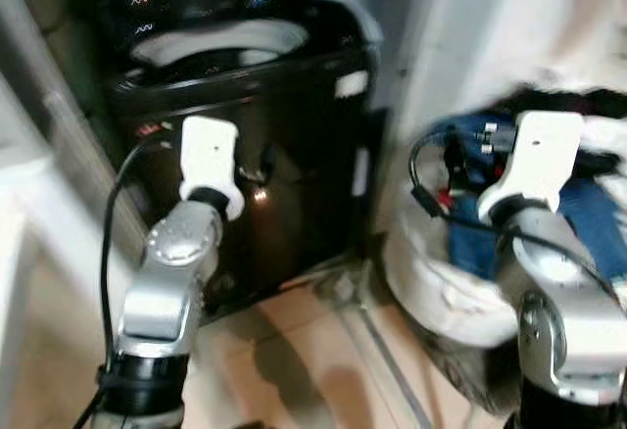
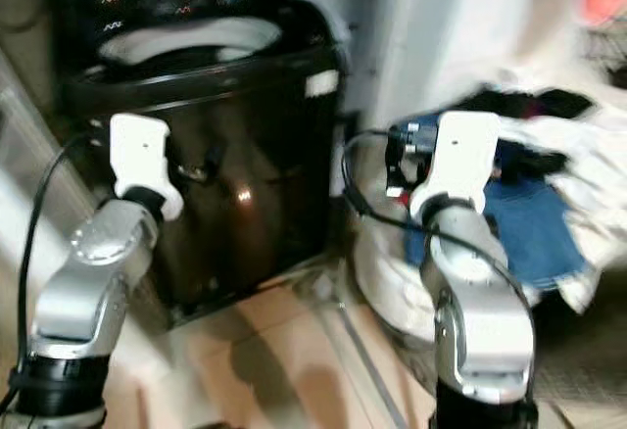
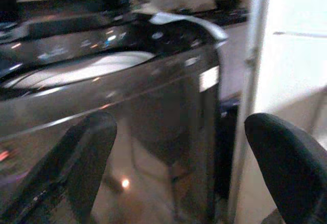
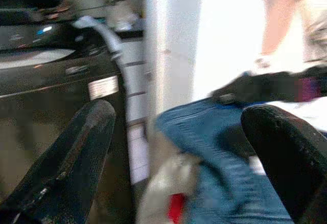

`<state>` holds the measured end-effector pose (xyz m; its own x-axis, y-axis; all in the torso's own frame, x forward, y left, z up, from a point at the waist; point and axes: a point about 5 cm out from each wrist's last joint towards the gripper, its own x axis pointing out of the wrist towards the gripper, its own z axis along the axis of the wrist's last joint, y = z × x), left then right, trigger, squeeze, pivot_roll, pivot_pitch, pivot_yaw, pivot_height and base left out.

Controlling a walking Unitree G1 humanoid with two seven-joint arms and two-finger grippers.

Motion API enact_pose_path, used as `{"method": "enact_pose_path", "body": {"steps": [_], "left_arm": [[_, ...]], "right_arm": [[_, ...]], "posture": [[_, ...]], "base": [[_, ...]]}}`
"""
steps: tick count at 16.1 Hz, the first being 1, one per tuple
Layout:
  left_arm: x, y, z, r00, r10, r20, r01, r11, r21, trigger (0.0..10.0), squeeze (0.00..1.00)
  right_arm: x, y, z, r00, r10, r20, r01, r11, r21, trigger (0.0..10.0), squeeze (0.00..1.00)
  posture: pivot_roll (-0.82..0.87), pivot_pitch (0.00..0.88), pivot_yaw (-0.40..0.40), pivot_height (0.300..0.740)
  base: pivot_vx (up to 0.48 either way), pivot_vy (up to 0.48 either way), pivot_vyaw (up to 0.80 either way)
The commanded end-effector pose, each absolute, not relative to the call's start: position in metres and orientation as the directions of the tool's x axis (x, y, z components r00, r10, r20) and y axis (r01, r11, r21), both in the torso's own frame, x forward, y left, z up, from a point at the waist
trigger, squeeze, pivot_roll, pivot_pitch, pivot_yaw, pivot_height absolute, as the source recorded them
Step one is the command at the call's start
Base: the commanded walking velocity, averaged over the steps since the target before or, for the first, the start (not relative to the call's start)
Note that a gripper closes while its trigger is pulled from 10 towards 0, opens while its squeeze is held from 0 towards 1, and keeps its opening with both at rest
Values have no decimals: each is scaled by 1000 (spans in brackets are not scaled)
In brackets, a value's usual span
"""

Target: Clothes washing

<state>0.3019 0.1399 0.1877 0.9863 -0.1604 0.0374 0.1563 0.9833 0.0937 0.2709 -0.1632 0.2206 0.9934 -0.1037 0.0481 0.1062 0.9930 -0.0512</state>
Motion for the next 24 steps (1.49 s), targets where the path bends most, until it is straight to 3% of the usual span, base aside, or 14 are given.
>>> {"method": "enact_pose_path", "body": {"steps": [1, 6, 11, 24], "left_arm": [[303, 134, 199, 980, -183, 77, 175, 979, 108, 10000, 0], [309, 139, 213, 977, -179, 118, 165, 979, 122, 10000, 0], [313, 139, 218, 970, -198, 140, 185, 978, 99, 10000, 0], [307, 130, 196, 966, -246, 75, 237, 965, 111, 10000, 0]], "right_arm": [[272, -170, 221, 992, -124, 39, 126, 991, -53, 10000, 0], [273, -169, 224, 991, -127, 50, 129, 991, -35, 10000, 0], [267, -159, 221, 995, -89, 52, 90, 996, -27, 10000, 0], [265, -167, 210, 995, -104, -3, 103, 993, -50, 10000, 0]], "posture": [[9, 0, 14, 740], [3, 0, 30, 740], [-12, 0, 58, 740], [-18, 0, 49, 740]], "base": [[352, 0, -800], [354, 0, -800], [115, 0, 0], [0, 427, -153]]}}
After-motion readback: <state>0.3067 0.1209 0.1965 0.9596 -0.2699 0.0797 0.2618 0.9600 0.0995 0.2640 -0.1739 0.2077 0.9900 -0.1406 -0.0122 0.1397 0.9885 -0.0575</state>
